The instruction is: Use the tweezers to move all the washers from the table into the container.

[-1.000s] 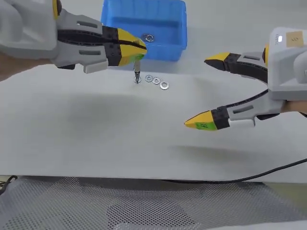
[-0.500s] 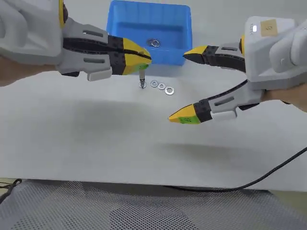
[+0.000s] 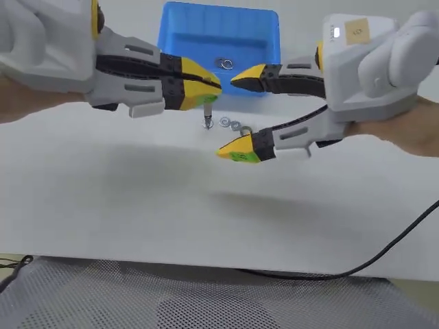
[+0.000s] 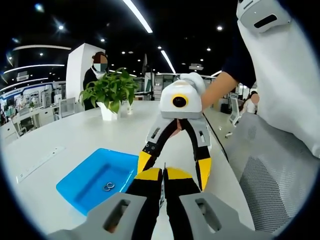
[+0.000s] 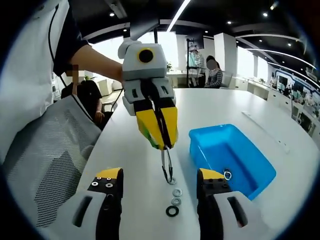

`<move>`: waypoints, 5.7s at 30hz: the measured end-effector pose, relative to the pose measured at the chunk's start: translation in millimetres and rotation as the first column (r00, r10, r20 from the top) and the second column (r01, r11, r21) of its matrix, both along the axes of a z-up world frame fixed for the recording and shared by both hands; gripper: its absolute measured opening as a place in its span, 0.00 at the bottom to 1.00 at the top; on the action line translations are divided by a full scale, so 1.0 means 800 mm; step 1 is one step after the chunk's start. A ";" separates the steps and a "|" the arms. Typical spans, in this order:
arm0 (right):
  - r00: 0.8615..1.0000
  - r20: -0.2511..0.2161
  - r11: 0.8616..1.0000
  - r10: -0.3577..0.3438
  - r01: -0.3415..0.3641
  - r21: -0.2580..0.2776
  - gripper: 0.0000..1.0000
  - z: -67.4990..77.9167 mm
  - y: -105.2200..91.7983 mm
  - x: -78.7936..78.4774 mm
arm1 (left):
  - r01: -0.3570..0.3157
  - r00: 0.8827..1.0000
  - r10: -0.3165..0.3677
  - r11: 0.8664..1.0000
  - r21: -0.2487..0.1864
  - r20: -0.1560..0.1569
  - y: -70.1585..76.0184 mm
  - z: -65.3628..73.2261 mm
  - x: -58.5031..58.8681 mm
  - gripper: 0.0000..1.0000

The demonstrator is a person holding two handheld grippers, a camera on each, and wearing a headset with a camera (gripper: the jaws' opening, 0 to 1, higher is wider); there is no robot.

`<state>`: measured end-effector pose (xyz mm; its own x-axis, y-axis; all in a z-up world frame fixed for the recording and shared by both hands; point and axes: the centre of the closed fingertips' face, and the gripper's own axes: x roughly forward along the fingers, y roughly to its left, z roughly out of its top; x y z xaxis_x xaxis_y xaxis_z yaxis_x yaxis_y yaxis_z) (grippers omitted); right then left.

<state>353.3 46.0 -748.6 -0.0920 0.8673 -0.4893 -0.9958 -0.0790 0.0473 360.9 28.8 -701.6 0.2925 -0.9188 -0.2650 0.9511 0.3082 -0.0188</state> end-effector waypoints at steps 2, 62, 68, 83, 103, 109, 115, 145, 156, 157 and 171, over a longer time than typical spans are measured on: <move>1.000 0.001 1.000 0.015 -0.015 -0.003 0.55 -0.008 0.007 0.001 | 0.004 1.000 -0.004 1.000 0.003 0.000 0.000 0.000 -0.001 0.05; 0.988 0.119 0.994 0.093 -0.085 -0.073 0.10 -0.029 0.039 -0.003 | 0.048 0.998 -0.045 0.996 0.078 -0.038 -0.007 -0.008 -0.007 0.11; 0.989 0.117 0.994 0.093 -0.086 -0.070 0.10 -0.029 0.039 -0.003 | 0.042 0.998 -0.039 0.996 0.084 -0.045 -0.005 -0.010 -0.006 0.15; 0.988 0.126 0.993 0.094 -0.085 -0.078 0.10 -0.029 0.035 -0.002 | 0.030 0.997 -0.024 0.996 0.084 -0.069 0.001 -0.008 -0.008 0.22; 0.987 0.139 0.996 0.077 -0.069 -0.065 0.10 0.004 0.017 0.009 | -0.126 0.981 0.137 0.988 0.085 -0.137 0.062 0.011 -0.014 0.46; 0.982 0.154 0.993 0.109 -0.100 -0.062 0.10 0.025 0.018 0.002 | -0.168 0.975 0.177 0.983 0.078 -0.135 0.079 0.015 -0.015 0.51; 0.978 0.173 0.992 0.120 -0.114 -0.046 0.10 0.046 0.020 0.003 | -0.199 0.972 0.205 0.978 0.063 -0.118 0.089 0.026 -0.020 0.56; 0.967 0.251 0.998 0.035 -0.022 -0.054 0.10 0.031 0.042 0.123 | -0.261 0.944 0.283 0.955 0.142 -0.168 0.114 -0.006 -0.023 0.90; 0.969 0.243 0.994 0.048 -0.023 -0.107 0.10 -0.010 0.048 0.135 | -0.295 0.932 0.322 0.941 0.168 -0.167 0.118 -0.017 -0.019 0.94; 0.969 0.244 0.994 0.047 -0.021 -0.106 0.10 -0.011 0.049 0.136 | -0.294 0.932 0.321 0.941 0.164 -0.167 0.117 -0.017 -0.019 0.92; 0.979 0.203 0.995 0.012 0.008 -0.095 0.10 -0.024 0.046 0.141 | -0.308 0.927 0.333 0.938 0.155 -0.174 0.120 -0.016 -0.015 0.90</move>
